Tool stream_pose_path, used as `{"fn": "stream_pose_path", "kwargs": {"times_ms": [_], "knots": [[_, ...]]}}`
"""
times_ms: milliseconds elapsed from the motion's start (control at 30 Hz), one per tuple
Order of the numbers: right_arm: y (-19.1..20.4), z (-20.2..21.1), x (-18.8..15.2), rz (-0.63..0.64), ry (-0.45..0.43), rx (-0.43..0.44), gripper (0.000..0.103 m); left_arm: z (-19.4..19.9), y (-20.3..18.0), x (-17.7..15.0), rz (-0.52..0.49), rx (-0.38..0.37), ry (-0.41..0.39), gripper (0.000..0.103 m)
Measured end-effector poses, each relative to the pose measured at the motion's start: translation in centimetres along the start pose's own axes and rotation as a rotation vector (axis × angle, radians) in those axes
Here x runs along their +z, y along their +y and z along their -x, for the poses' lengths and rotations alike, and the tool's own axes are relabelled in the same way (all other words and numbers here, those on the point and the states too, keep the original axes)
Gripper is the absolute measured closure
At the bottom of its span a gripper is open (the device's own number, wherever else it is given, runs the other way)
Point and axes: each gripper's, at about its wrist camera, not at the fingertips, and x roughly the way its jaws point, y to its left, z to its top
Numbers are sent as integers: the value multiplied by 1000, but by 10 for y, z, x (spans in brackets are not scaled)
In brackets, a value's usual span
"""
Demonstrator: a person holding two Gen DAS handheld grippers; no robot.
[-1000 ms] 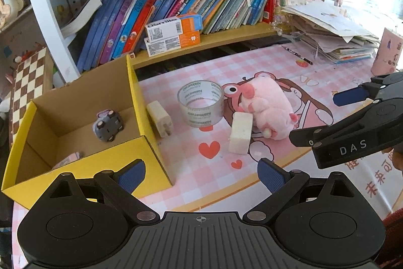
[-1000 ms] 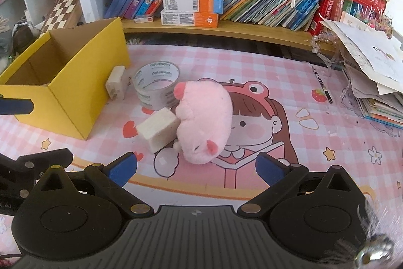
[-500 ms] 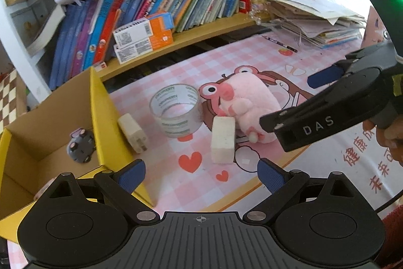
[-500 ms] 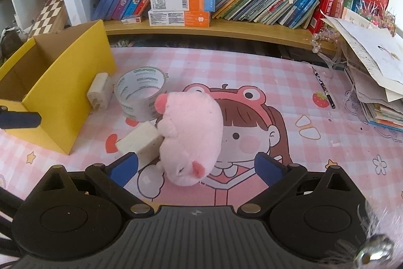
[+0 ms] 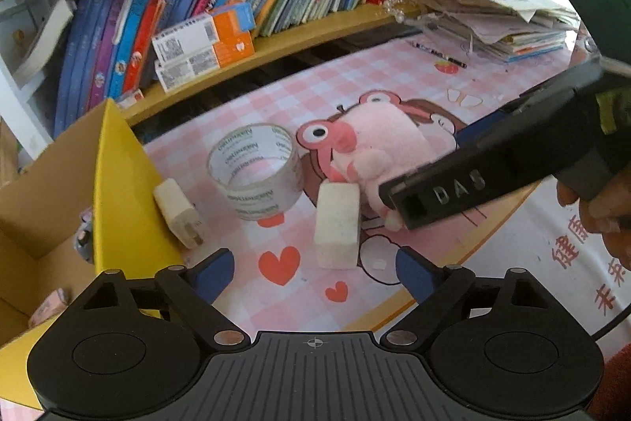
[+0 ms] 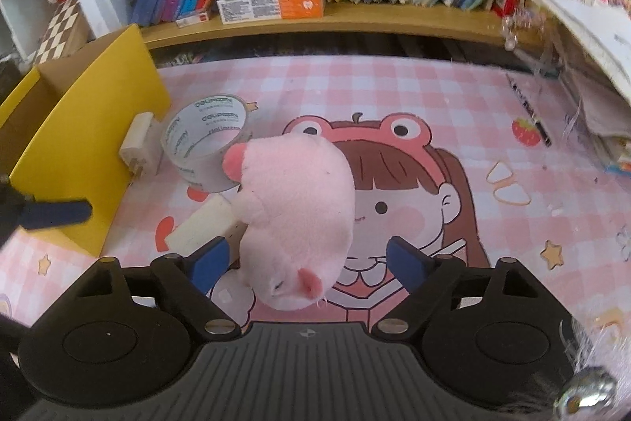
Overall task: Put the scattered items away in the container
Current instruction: 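Close the left gripper on the white block while the right gripper grasps the pink pig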
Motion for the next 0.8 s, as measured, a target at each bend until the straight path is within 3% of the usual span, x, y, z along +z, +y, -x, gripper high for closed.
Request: {"fn": "stream_pose_path", "kwargs": {"times_ms": [267, 367, 533, 800], "knots": [[-2, -15, 8, -14, 19, 28, 26, -13, 2, 2, 33, -8, 27, 19], [-2, -21, 8, -17, 34, 45, 38, -19, 0, 4, 40, -12, 37, 20], [-6, -18, 7, -30, 24, 65, 47, -27, -5, 8, 33, -23, 40, 24], [-23, -10, 3, -73, 6, 50, 49, -37, -5, 9, 38, -31, 58, 35]]}}
